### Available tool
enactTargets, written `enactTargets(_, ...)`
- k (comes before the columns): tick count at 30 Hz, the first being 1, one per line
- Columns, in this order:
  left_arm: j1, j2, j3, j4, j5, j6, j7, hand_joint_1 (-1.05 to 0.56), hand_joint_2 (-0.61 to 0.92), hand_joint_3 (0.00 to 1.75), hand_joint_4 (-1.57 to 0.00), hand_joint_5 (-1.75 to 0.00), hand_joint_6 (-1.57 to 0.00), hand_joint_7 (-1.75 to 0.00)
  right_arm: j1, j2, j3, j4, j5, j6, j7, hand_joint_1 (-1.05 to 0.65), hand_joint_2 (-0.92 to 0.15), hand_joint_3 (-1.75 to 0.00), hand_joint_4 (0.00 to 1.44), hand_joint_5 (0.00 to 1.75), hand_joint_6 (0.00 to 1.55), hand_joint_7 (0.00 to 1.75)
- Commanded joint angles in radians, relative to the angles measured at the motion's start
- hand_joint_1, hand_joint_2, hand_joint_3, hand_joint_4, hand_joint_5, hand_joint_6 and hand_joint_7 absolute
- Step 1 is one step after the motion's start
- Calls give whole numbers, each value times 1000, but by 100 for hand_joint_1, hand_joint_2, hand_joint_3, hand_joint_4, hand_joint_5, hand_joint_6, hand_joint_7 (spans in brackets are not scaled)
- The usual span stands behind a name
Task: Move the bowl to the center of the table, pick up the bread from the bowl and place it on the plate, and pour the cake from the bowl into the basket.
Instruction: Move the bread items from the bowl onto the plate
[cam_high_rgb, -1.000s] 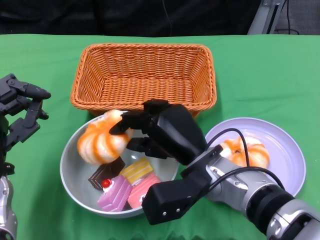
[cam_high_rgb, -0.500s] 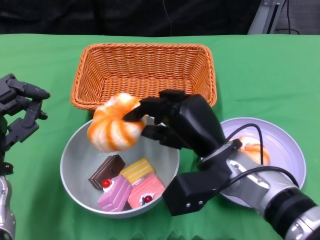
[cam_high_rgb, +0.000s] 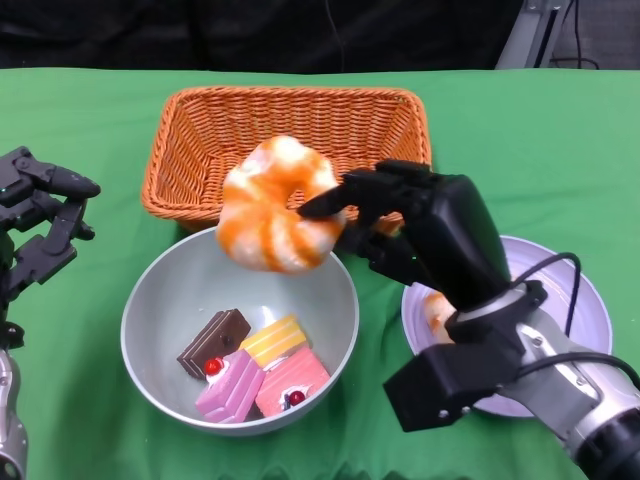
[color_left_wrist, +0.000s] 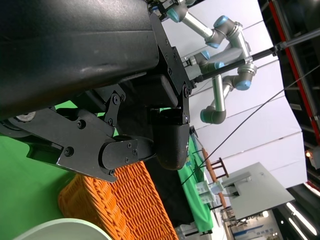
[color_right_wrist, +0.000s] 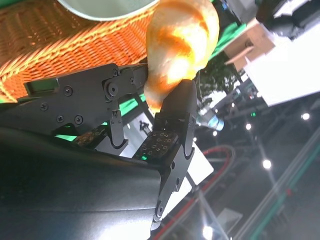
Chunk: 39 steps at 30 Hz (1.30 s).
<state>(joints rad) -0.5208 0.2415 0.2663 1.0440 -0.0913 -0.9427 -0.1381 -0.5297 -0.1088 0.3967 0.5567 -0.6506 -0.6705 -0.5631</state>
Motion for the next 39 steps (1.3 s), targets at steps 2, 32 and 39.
enactTargets(2, -15, 27, 2, 16, -4, 10, -7, -10, 82, 56, -87, -146, -91, -101, 53, -28, -44, -63, 27, 11, 30, -2, -58, -80, 90, 131, 97, 82)
enactTargets(32, -29, 40, 3, 52, -16, 13, -57, -11, 83, 56, -84, -148, -90, -104, 322, -36, -246, -392, 155, 137, 214, 2, -52, -100, 75, 170, 85, 104)
enactTargets(39, -31, 42, 5, 58, -24, 20, -70, -11, 82, 57, -86, -147, -90, -103, 350, -32, -286, -419, 189, 140, 223, 4, -51, -99, 76, 173, 83, 109)
